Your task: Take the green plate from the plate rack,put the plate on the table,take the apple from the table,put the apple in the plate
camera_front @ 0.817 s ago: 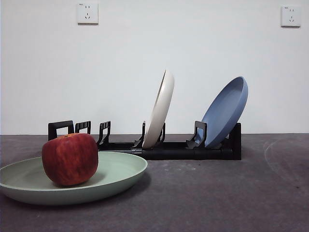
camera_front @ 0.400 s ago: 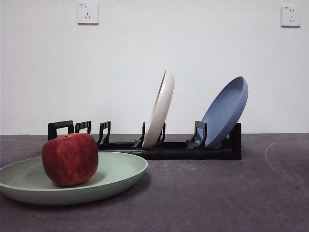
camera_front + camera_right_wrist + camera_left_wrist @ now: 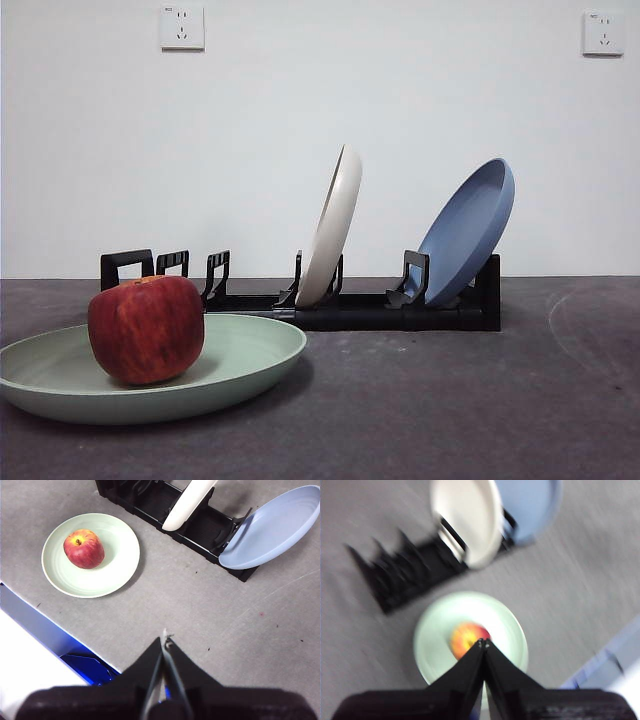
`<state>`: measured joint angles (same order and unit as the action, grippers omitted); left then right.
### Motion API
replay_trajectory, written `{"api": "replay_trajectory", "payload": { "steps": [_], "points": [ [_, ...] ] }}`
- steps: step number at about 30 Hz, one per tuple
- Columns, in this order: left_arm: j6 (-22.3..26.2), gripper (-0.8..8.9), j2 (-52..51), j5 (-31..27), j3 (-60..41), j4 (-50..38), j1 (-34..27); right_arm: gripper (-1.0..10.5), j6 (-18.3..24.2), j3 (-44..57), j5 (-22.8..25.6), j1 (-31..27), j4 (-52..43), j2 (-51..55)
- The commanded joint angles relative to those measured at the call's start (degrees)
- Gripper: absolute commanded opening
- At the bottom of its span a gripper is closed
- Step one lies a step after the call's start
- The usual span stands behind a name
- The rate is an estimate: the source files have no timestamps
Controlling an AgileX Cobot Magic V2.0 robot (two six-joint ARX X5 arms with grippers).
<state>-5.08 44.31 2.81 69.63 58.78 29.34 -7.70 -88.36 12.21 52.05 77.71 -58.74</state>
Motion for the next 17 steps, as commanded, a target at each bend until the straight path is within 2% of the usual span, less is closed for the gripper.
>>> {"api": "replay_trajectory", "payload": {
  "steps": [1,3,6,8,13,17],
  "points": [
    [2.23,-0.03,-3.50,2.40,-3.50,-8.59,-8.68,0.0,-0.22,0.46,0.24,-0.04,1.31,0.02],
    [1.31,-0.03,-8.50,5.22,-10.45,-20.52,-14.73,0.0,-0.22,0.46,0.24,-0.04,1.29,0.02],
    [1.22,-0.03,-18.45,12.26,-27.47,-40.13,-22.38,0.0,-0.22,0.46,0.24,-0.04,1.29,0.02],
    [1.22,-0.03,-23.43,15.08,-37.13,-49.75,-25.16,0.0,-0.22,0.46,0.24,-0.04,1.29,0.02],
    [1.22,-0.03,-31.10,15.43,-52.59,-63.47,-28.57,0.0,-0.22,0.46,0.24,-0.04,1.29,0.02],
    [1.27,-0.03,-35.63,13.44,-61.55,-68.39,-29.48,0.0,-0.22,0.46,0.24,-0.04,1.29,0.02]
  ]
}}
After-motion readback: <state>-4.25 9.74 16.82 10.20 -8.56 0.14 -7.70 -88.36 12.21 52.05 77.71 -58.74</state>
